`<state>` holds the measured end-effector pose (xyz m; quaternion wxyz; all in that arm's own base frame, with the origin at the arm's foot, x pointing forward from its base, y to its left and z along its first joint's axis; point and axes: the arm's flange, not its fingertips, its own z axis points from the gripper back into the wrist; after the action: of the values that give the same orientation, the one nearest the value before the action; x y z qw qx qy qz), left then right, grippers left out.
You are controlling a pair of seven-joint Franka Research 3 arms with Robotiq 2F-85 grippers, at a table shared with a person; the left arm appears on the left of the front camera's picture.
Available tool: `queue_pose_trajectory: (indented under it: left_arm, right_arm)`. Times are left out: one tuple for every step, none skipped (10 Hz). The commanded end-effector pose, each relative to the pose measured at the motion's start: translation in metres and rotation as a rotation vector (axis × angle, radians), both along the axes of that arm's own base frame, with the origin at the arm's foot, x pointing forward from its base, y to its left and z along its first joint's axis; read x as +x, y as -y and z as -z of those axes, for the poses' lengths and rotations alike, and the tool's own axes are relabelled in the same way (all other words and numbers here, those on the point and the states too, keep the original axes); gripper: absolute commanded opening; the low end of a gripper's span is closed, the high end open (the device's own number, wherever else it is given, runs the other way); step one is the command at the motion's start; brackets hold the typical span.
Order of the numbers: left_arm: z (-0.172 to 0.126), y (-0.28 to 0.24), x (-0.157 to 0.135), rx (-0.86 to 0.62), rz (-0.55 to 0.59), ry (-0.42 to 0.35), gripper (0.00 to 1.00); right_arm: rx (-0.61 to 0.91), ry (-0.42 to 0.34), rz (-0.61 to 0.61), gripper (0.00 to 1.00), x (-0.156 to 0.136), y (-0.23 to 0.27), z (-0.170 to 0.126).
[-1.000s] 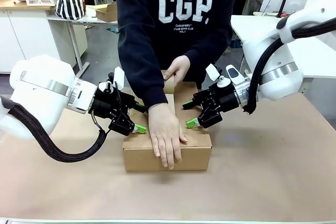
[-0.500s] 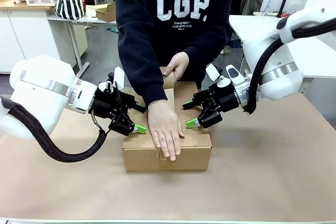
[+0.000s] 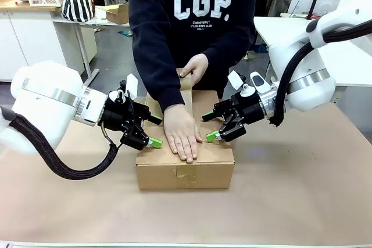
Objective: Pack the gift set into the box.
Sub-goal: Press and hold the closed box until the human finishes sealing it.
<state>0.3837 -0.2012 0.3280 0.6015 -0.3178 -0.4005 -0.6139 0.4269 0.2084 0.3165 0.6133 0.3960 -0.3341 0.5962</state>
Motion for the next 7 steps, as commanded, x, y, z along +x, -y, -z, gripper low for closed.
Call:
queue_pose_trajectory:
  left_arm:
    - [0.0006, 0.0027, -0.0017, 0.003, -0.008, 0.009, 1.00]
    - [0.0006, 0.0027, -0.0017, 0.003, -0.008, 0.009, 1.00]
    - [0.0006, 0.0027, -0.0017, 0.003, -0.008, 0.009, 1.00]
    - [0.0006, 0.0027, -0.0017, 0.003, -0.008, 0.009, 1.00]
    - [0.0006, 0.0027, -0.0017, 0.003, -0.008, 0.009, 1.00]
    - [0.0006, 0.0027, -0.0017, 0.003, -0.008, 0.009, 1.00]
    - [0.0006, 0.0027, -0.0017, 0.003, -0.008, 0.009, 1.00]
  right_arm:
    - [-0.007, -0.003, 0.004, 1.00, -0.0008, 0.0013, 0.0030]
    - [-0.007, -0.003, 0.004, 1.00, -0.0008, 0.0013, 0.0030]
    - [-0.007, -0.003, 0.004, 1.00, -0.0008, 0.0013, 0.0030]
    - [-0.007, -0.003, 0.004, 1.00, -0.0008, 0.0013, 0.0030]
    - [-0.007, -0.003, 0.004, 1.00, -0.0008, 0.0013, 0.0030]
    - [-0.007, -0.003, 0.004, 1.00, -0.0008, 0.0013, 0.0030]
    - [-0.007, -0.003, 0.004, 1.00, -0.0008, 0.0013, 0.0030]
